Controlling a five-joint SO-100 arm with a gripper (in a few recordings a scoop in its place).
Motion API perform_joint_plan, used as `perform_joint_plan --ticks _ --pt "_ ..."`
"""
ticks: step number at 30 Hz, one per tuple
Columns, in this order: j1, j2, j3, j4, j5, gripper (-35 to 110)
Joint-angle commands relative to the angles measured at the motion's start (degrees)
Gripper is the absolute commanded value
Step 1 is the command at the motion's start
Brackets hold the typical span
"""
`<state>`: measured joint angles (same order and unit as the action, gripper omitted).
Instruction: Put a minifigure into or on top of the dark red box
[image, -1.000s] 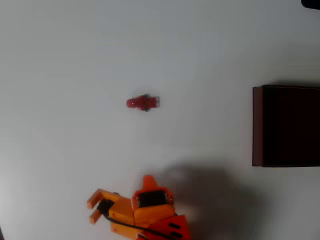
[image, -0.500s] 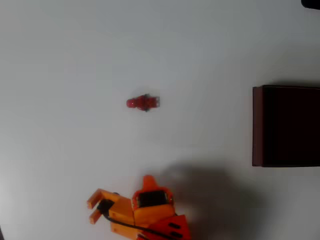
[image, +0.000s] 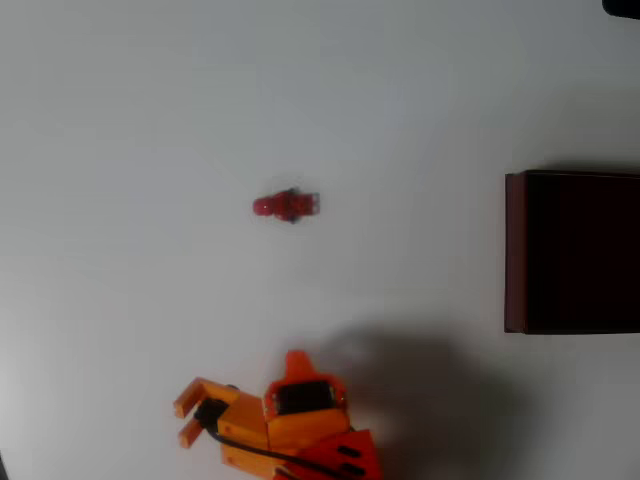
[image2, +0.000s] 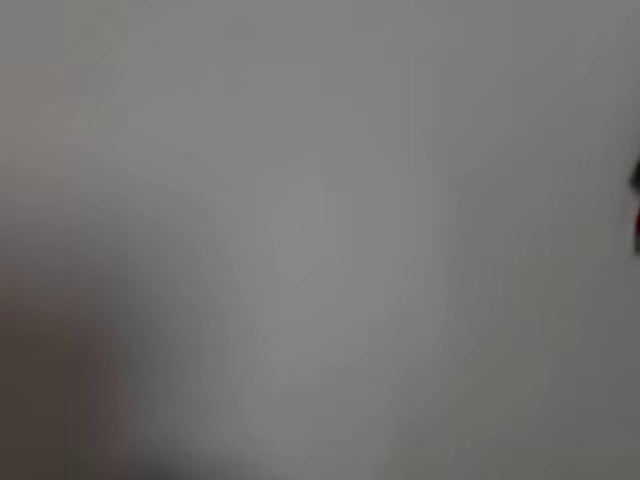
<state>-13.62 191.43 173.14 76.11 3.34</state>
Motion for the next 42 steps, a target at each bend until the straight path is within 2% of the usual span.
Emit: perform_joint_plan --ticks 1,9,21,24,27,29,37,42 --pt "-0.7 0.3 -1.0 1.0 0.6 0" --pt "1.9 0.3 -1.0 1.0 2.9 0" --pt "0.9 0.4 -1.2 1.1 0.8 0" --pt "0.6 0.4 -2.5 1.1 2.3 5" --pt "-1.2 0.4 -7.3 1.9 9.2 6" --pt "-4.0 0.5 -11.2 3.0 7.6 9" --pt "-5.3 -0.3 -22.8 3.0 11.4 17" --pt "-3.9 -17.4 -35.9 3.3 10.8 20"
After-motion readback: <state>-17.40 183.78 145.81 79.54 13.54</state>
